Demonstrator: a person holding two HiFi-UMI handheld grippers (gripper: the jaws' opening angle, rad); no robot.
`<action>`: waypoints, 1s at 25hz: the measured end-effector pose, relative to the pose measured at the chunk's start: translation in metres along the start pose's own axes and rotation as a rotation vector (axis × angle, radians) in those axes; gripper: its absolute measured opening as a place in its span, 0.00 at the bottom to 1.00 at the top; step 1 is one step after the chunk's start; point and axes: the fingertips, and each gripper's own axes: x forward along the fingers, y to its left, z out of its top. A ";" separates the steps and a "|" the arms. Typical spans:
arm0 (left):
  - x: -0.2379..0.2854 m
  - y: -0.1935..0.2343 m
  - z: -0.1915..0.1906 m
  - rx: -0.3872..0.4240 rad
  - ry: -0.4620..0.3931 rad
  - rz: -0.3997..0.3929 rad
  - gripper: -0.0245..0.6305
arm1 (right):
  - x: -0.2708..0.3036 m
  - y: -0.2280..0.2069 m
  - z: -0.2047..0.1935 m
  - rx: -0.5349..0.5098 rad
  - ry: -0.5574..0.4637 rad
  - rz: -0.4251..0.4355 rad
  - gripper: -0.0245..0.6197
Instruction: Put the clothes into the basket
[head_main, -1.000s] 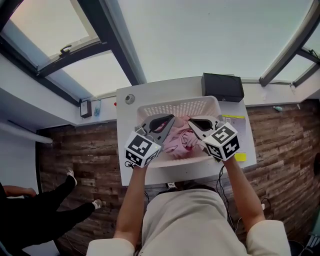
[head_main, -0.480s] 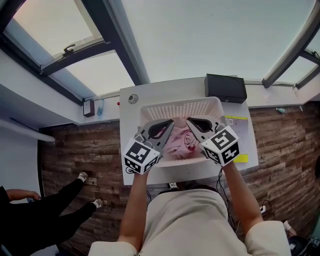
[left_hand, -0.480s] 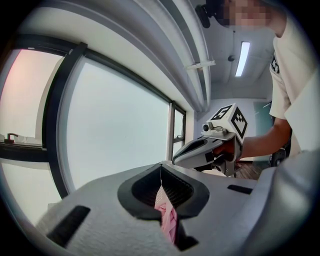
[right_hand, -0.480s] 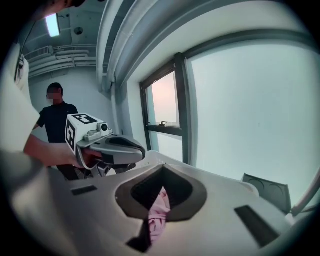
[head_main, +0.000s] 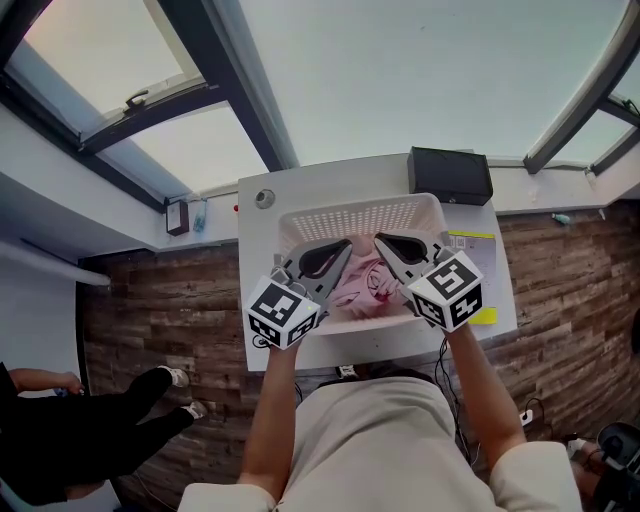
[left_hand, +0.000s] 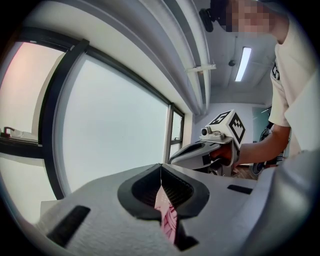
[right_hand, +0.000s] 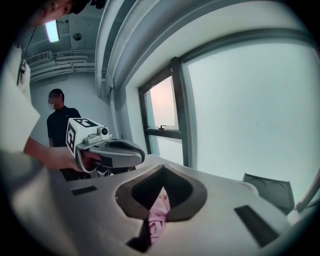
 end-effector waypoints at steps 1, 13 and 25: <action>0.001 0.000 0.000 0.002 0.001 -0.001 0.06 | -0.001 -0.001 0.000 -0.002 0.002 -0.002 0.06; 0.003 -0.001 0.002 -0.017 -0.005 0.000 0.06 | 0.001 -0.002 -0.003 -0.021 0.013 -0.003 0.06; 0.004 0.004 -0.005 -0.001 0.029 0.013 0.06 | 0.003 -0.001 -0.006 -0.039 0.020 -0.005 0.06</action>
